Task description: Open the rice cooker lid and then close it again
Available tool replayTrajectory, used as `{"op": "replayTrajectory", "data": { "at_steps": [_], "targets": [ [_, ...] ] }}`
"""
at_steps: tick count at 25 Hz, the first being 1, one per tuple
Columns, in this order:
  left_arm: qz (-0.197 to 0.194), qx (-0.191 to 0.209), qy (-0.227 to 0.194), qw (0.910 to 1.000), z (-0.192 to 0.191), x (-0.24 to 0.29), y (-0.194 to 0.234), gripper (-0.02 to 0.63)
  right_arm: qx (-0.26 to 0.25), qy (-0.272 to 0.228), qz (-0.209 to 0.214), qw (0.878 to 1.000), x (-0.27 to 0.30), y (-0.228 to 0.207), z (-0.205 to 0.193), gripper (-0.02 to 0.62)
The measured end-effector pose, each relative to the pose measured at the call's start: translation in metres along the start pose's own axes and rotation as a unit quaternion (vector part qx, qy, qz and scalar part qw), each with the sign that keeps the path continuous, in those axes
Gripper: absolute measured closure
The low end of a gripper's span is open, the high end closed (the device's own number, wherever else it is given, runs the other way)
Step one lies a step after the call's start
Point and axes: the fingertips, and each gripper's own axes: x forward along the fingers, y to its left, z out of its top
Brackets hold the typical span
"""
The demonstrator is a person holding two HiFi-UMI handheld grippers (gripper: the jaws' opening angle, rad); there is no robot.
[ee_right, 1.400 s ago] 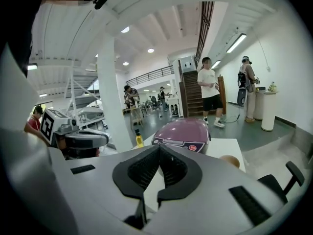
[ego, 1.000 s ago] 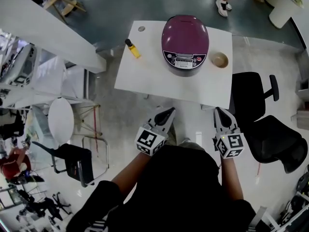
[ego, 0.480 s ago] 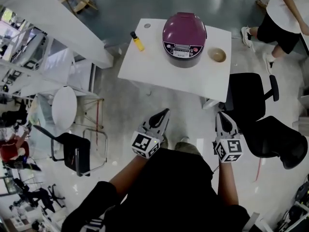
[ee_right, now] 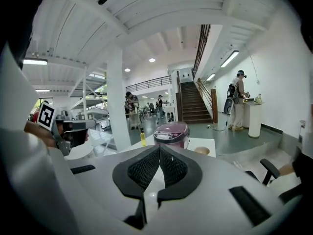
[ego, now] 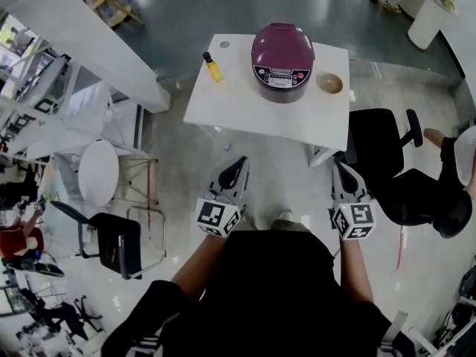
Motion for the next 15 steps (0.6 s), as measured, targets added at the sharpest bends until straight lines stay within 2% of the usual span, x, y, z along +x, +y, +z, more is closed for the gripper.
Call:
{"op": "replayTrajectory", "data": {
  "at_steps": [5, 15],
  "targets": [
    [0.003, 0.01, -0.015, 0.9998, 0.002, -0.005, 0.007, 0.603, -0.011, -0.021, -0.009, 1.0, -0.005, 0.003, 0.014, 0.595],
    [0.03, -0.003, -0.021, 0.9993, -0.003, -0.007, 0.011, 0.603, -0.025, -0.029, 0.009, 0.999, -0.005, 0.0, 0.026, 0.595]
  ]
}}
